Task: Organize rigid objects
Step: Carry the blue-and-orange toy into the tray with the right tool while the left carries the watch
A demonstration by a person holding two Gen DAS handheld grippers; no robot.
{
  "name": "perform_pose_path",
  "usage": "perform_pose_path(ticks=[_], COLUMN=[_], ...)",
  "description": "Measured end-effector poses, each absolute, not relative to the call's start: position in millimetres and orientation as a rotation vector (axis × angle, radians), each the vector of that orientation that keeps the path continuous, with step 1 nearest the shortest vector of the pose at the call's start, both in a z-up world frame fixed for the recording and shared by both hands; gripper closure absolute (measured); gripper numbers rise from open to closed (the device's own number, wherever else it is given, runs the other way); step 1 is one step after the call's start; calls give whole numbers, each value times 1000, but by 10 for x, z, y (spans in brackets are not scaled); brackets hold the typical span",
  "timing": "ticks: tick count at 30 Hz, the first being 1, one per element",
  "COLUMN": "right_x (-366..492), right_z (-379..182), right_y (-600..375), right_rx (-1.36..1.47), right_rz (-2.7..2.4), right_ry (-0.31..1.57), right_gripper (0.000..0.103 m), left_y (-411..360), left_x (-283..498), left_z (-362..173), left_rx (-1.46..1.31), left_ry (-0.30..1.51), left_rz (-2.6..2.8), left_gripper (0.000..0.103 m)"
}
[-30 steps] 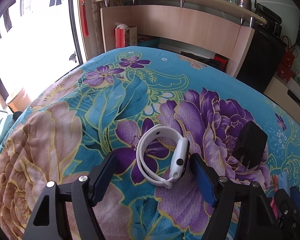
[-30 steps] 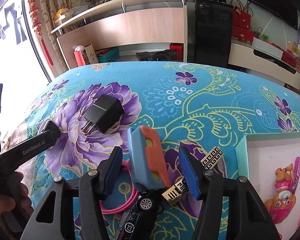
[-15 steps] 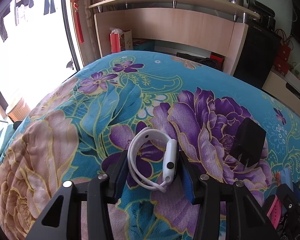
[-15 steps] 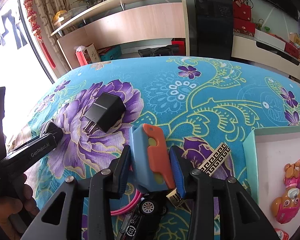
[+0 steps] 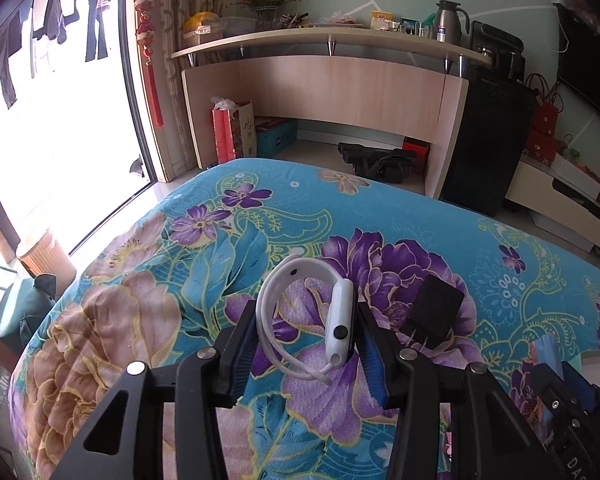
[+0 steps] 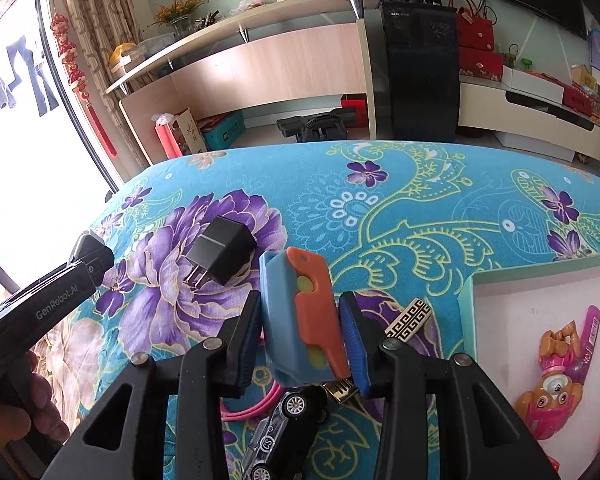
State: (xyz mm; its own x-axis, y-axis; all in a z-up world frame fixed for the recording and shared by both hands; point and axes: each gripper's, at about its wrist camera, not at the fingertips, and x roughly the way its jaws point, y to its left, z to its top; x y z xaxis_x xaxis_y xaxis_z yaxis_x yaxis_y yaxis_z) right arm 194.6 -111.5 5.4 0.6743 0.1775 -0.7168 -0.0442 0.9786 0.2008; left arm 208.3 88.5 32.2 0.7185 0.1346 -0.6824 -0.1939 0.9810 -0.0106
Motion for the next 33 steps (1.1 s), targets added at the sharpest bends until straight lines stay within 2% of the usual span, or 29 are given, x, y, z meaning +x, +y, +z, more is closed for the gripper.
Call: perform_pose_path(ticks=[15, 33], right_x=[1504, 1035], right_z=[469, 348], right_y=[-1698, -3138], right_rx=[200, 340], right_rz=[14, -271], right_ry=[726, 805], right_gripper=[63, 63], left_y=[189, -1295], left_x=[1736, 1566], left_z=[693, 628], left_rx=[1, 133], left_ry=[656, 680], left_rz=[32, -320], left_gripper=[54, 53])
